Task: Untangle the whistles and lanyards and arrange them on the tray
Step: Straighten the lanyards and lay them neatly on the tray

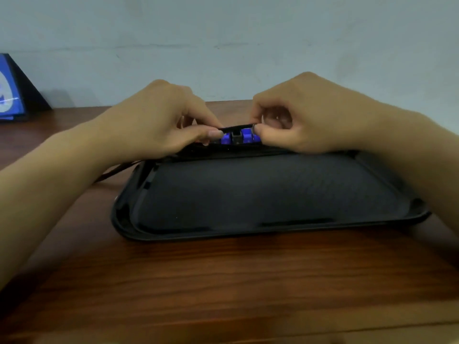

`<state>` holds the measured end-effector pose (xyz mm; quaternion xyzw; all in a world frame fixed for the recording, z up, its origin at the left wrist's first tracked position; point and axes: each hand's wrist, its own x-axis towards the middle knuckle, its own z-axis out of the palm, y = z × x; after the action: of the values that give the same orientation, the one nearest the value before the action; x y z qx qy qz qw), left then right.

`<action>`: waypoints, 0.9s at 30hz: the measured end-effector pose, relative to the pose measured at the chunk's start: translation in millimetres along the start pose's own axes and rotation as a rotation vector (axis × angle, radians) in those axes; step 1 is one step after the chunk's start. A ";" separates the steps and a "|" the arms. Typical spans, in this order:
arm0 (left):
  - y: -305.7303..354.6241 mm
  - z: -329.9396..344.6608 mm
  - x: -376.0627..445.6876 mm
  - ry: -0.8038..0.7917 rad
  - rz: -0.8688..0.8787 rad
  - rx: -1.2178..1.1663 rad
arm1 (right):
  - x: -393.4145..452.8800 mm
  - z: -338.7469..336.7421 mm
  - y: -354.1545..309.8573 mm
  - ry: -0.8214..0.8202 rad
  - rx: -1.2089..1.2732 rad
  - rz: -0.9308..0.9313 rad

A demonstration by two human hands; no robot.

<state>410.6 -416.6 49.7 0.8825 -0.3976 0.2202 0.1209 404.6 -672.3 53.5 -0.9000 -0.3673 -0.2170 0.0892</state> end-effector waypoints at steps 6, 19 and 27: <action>-17.9 -12.1 -4.6 -0.057 -0.096 0.016 | -2.9 -9.1 14.8 -0.026 -0.059 0.100; -53.2 -27.9 -13.9 -0.128 -0.246 0.021 | -12.0 -27.4 55.9 -0.181 -0.238 0.610; -65.7 -27.9 -16.2 -0.150 -0.331 0.016 | -14.3 -24.6 70.9 -0.255 -0.343 0.750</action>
<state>442.5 -352.2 63.7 0.9507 -0.2531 0.1342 0.1185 437.2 -739.7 68.8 -0.9926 0.0187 -0.1145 -0.0349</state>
